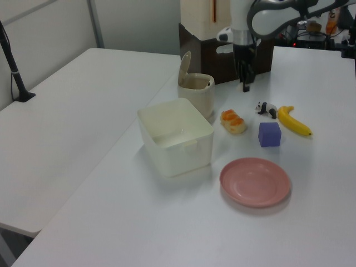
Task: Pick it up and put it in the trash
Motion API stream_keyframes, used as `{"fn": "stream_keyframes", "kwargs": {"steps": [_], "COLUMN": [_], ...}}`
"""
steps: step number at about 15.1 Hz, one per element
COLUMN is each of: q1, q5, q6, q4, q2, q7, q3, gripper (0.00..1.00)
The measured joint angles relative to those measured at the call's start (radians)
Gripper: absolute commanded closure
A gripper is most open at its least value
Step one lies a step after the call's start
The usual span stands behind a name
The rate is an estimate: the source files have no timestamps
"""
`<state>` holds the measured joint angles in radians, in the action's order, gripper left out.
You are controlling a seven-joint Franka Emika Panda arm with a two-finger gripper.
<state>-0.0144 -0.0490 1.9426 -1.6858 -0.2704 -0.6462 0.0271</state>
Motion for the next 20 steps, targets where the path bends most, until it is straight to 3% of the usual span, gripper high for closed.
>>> {"fn": "stream_keyframes", "kwargs": {"steps": [4, 8, 13, 15, 17, 20], "q1": [0.0, -0.001, -0.007, -0.007, -0.006, -0.005], "q5": [0.019, 0.023, 0.024, 0.024, 0.024, 0.024], "q6": [0.156, 0.436, 0.657, 0.718, 0.744, 0.745], "q4": [0.025, 0.023, 0.02, 0.02, 0.02, 0.02], "q2": [0.0, -0.022, -0.1, -0.126, -0.139, -0.139], "q7": [0.19, 0.37, 0.421, 0.465, 0.505, 0.515], "q3": [0.0, 0.001, 0.001, 0.001, 0.001, 0.0], "gripper": [0.66, 0.61, 0.57, 0.46, 0.38, 0.36]}}
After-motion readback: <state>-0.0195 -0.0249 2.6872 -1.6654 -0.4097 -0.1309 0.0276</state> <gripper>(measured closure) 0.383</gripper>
